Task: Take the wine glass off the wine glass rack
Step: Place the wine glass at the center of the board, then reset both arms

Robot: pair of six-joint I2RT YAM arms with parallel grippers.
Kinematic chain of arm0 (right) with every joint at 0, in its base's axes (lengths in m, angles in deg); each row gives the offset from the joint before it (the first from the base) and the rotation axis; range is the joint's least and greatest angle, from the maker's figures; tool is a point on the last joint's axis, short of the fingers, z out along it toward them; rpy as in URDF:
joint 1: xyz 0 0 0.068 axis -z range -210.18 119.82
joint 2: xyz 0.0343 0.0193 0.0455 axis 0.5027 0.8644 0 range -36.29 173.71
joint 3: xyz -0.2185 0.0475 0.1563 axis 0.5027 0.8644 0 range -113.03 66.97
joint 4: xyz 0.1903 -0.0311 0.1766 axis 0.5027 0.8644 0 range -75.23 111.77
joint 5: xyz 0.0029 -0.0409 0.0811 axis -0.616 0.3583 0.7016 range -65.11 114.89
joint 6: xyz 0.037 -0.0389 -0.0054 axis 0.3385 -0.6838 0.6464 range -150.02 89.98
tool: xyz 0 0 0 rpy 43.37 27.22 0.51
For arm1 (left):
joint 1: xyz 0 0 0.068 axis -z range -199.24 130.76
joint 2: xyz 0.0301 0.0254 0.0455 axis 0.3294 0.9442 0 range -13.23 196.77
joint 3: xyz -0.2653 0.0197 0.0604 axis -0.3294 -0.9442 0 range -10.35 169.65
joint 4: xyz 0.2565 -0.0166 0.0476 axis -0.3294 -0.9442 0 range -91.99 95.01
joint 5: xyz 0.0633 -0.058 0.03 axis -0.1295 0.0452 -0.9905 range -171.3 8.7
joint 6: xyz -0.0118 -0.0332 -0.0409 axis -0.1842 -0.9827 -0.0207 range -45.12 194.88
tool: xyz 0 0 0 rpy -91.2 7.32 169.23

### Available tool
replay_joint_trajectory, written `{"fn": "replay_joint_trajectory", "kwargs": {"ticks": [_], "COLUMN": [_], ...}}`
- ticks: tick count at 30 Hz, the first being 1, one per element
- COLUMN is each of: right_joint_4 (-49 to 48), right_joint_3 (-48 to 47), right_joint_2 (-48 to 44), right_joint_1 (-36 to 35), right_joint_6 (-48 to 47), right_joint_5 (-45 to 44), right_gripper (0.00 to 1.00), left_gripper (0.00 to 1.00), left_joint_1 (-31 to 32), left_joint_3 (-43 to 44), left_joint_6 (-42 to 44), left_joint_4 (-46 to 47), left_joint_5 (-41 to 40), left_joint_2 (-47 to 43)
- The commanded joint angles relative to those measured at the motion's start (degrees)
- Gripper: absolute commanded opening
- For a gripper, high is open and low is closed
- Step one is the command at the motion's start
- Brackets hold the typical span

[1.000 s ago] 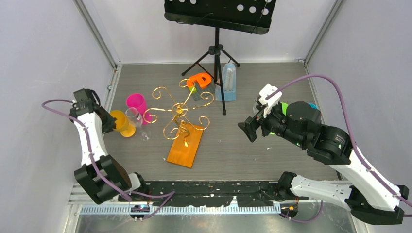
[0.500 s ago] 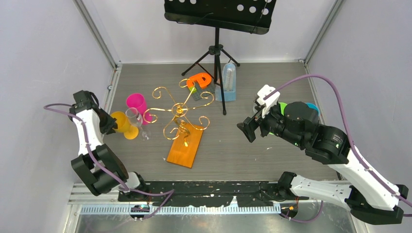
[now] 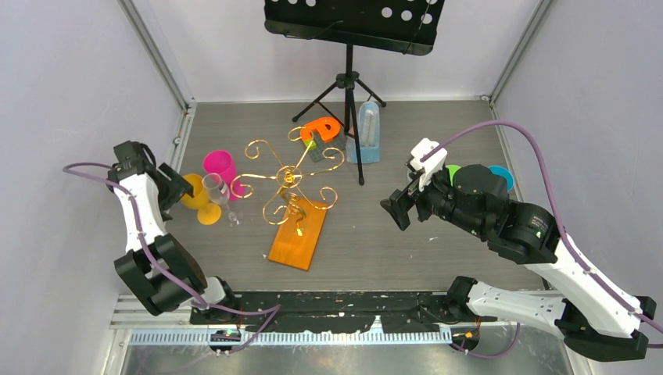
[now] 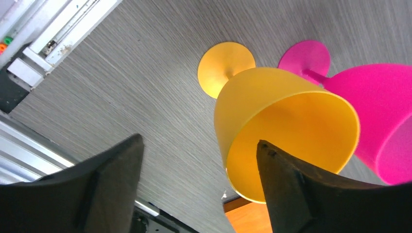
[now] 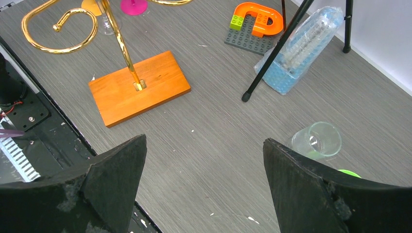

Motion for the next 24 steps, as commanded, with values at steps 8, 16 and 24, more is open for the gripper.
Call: {"fn": "replay_joint_trajectory", "kwargs": {"ticks": [8, 16, 24], "right_joint_4": [-0.3, 1.2, 2.9], "right_joint_3": [-1.6, -3.3, -5.4], "right_joint_2": [-0.8, -0.5, 0.3], "right_joint_1": [0.2, 0.2, 0.2], "right_joint_6": [1.6, 2.5, 5.3], "right_joint_5": [-0.6, -1.2, -0.2], "right_gripper": [0.96, 0.96, 0.96], "left_gripper": [0.95, 1.00, 1.00], "left_joint_1": [-0.4, 0.0, 6.8], "left_joint_3": [4.6, 7.7, 13.6], "left_joint_6": [-2.1, -3.4, 0.8], "left_joint_4": [-2.1, -2.6, -2.5], "left_joint_5": [-6.5, -5.9, -6.8], "left_joint_2": [-10.7, -16.3, -20.5]}}
